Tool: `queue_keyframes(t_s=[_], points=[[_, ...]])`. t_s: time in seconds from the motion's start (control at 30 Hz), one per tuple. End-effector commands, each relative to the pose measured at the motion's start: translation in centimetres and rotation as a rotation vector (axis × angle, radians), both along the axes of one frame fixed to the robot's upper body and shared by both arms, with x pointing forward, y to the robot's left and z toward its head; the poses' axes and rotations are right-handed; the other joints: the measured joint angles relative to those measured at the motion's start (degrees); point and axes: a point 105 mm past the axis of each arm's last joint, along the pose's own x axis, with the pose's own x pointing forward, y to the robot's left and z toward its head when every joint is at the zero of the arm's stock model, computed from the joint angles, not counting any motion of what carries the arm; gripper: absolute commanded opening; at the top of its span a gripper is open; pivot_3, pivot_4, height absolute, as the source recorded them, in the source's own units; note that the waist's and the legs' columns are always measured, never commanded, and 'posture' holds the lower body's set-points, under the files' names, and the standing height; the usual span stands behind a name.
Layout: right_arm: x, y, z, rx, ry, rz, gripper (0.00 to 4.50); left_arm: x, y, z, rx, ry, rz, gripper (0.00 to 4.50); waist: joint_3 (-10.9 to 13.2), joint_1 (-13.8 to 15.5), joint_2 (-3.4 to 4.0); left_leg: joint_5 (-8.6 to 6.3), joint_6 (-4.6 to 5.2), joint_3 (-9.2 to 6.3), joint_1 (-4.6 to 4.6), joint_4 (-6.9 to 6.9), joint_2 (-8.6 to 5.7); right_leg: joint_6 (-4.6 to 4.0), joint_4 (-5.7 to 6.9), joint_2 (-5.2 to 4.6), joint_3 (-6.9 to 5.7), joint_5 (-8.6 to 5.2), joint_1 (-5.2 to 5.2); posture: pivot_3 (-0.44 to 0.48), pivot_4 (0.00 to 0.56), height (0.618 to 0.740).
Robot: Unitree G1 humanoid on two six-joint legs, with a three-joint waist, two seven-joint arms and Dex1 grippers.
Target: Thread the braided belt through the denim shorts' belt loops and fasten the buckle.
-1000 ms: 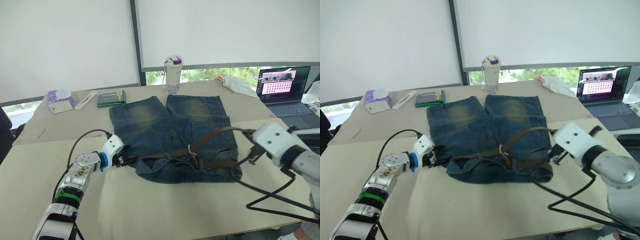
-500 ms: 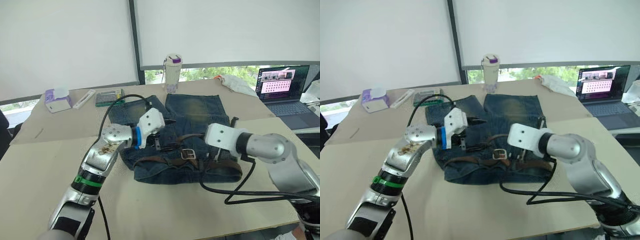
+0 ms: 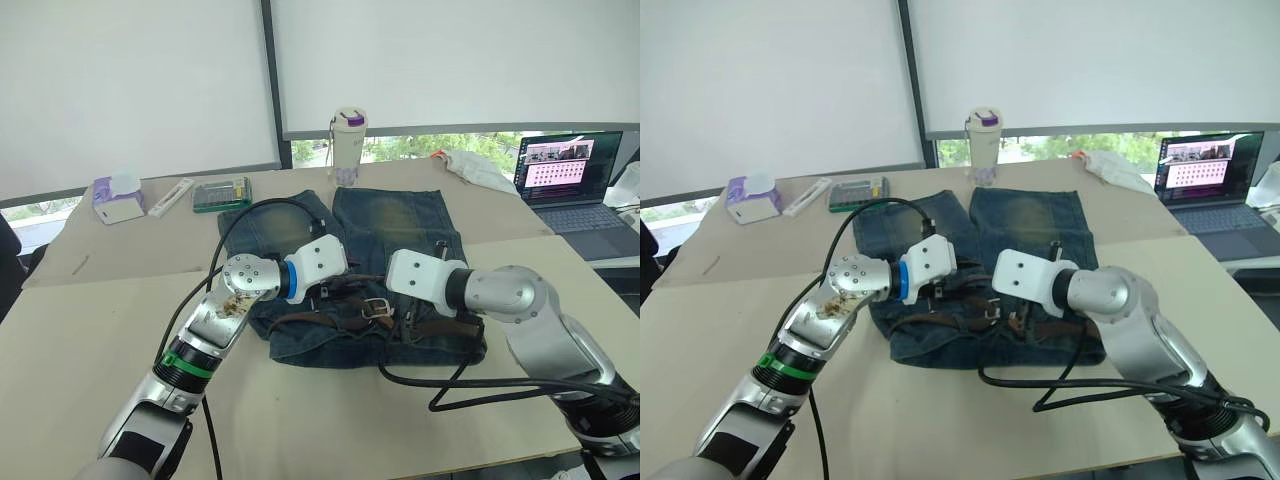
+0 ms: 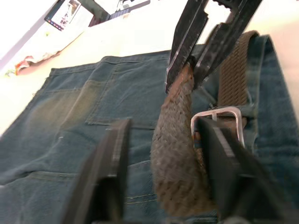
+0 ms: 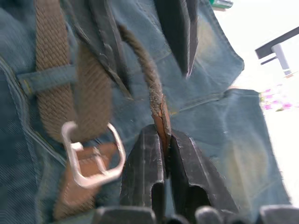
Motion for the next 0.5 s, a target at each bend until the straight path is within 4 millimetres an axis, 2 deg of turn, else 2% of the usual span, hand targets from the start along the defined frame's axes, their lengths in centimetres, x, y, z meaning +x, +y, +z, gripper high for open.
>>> queue_keyframes(t_s=[0.03, 0.07, 0.1, 0.23, 0.33, 0.4, 0.5], points=[[-0.1, -0.8, 1.9, 0.088, -0.048, -0.071, 1.82, 1.3, 1.6, 0.0, -0.041, -0.021, 0.108, 0.65, 0.0, 0.0, -0.01, 0.0, 0.0, -0.03, -0.01, 0.0, 0.0, 0.0, 0.03, 0.0, 0.0, 0.0, -0.02, 0.0, 0.15, 0.74], [-0.2, -1.4, 1.5, 0.087, -0.024, -0.097, 2.19, 1.7, 2.1, 0.0, -0.07, -0.009, 0.15, 0.28, 0.0, 0.2, -0.01, 0.0, 0.0, -0.06, -0.01, 0.0, 0.0, 0.0, 0.12, 0.0, 0.01, 0.0, -0.02, 0.0, 0.15, 0.74], [-0.5, -1.9, 0.8, 0.078, 0.006, -0.113, 2.2, 2.0, 2.4, 0.0, -0.102, 0.007, 0.186, 0.01, 0.0, 0.3, -0.01, 0.0, 0.0, -0.1, -0.02, 0.01, -0.01, 0.0, 0.31, -0.04, 0.01, 0.0, -0.02, 0.0, 0.15, 0.74], [-0.8, -2.9, -0.7, 0.103, 0.052, -0.19, 2.2, 2.4, 3.3, 0.3, -0.21, 0.033, 0.269, 0.01, 0.0, 0.4, -0.06, -0.01, 0.02, -0.1, -0.02, 0.05, -0.09, 0.01, 0.31, -0.12, -0.02, 0.0, 0.0, 0.0, 0.15, 0.74], [-0.5, -2.7, -1.5, 0.124, 0.058, -0.225, 2.2, 2.9, 4.5, 0.5, -0.382, 0.115, 0.401, 0.01, 0.0, 0.2, -0.06, 0.0, -0.01, -0.11, 0.01, 0.04, -0.03, 0.01, 0.34, -0.09, 0.0, 0.0, -0.02, 0.0, 0.15, 0.74], [0.0, -2.4, -1.5, 0.171, 0.051, -0.249, 1.67, 3.1, 5.4, 0.0, -0.43, 0.149, 0.472, 0.0, 0.0, 0.0, -0.07, 0.01, -0.02, -0.14, 0.02, 0.03, 0.0, 0.01, 0.35, -0.05, 0.05, 0.0, -0.03, 0.0, 0.15, 0.74], [0.1, -1.8, -0.8, 0.21, 0.048, -0.23, 0.67, 2.1, 4.8, -0.4, -0.38, 0.108, 0.411, 0.0, 0.0, -0.1, -0.06, 0.03, -0.06, -0.13, 0.03, 0.0, 0.02, 0.0, 0.37, -0.01, 0.06, 0.0, -0.06, 0.0, 0.15, 0.74]])
